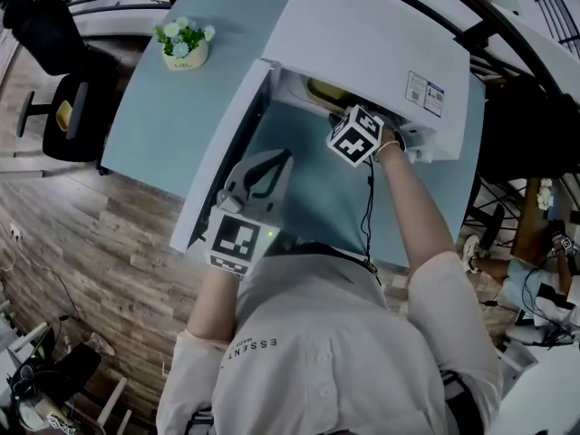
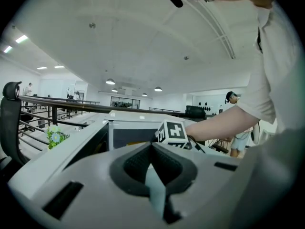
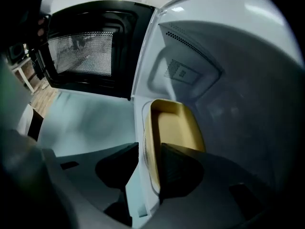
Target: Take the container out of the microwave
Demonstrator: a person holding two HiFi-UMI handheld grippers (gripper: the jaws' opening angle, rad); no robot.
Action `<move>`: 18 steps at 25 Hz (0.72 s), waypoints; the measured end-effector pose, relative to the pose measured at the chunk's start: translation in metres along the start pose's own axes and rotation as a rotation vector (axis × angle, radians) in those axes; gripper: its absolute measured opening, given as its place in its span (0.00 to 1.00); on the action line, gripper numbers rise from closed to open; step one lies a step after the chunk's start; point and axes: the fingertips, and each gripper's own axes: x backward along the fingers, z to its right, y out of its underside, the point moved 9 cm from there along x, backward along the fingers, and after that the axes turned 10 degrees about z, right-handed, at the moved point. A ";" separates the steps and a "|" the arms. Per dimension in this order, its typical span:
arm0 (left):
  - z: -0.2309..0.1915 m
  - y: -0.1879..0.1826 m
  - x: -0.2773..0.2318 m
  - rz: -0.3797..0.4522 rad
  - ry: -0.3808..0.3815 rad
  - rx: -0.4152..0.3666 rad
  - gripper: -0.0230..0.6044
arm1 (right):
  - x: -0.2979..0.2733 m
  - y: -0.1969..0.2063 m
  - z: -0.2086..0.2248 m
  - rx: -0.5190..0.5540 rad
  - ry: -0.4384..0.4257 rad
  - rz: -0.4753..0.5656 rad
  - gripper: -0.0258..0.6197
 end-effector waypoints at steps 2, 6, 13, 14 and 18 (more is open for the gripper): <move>-0.002 0.000 0.002 0.004 -0.006 0.003 0.04 | -0.005 0.002 0.002 0.011 -0.024 -0.020 0.26; -0.004 0.000 0.005 0.008 -0.008 0.000 0.04 | -0.012 0.007 0.007 0.039 -0.017 -0.039 0.13; -0.006 -0.004 0.009 0.008 -0.003 -0.004 0.04 | -0.002 0.004 -0.002 0.032 -0.093 0.012 0.09; -0.005 -0.004 0.010 0.008 0.000 -0.006 0.04 | 0.000 0.003 -0.004 0.028 -0.098 0.025 0.09; -0.002 -0.008 0.012 0.007 0.020 -0.021 0.04 | 0.018 -0.002 -0.013 0.010 -0.091 0.072 0.08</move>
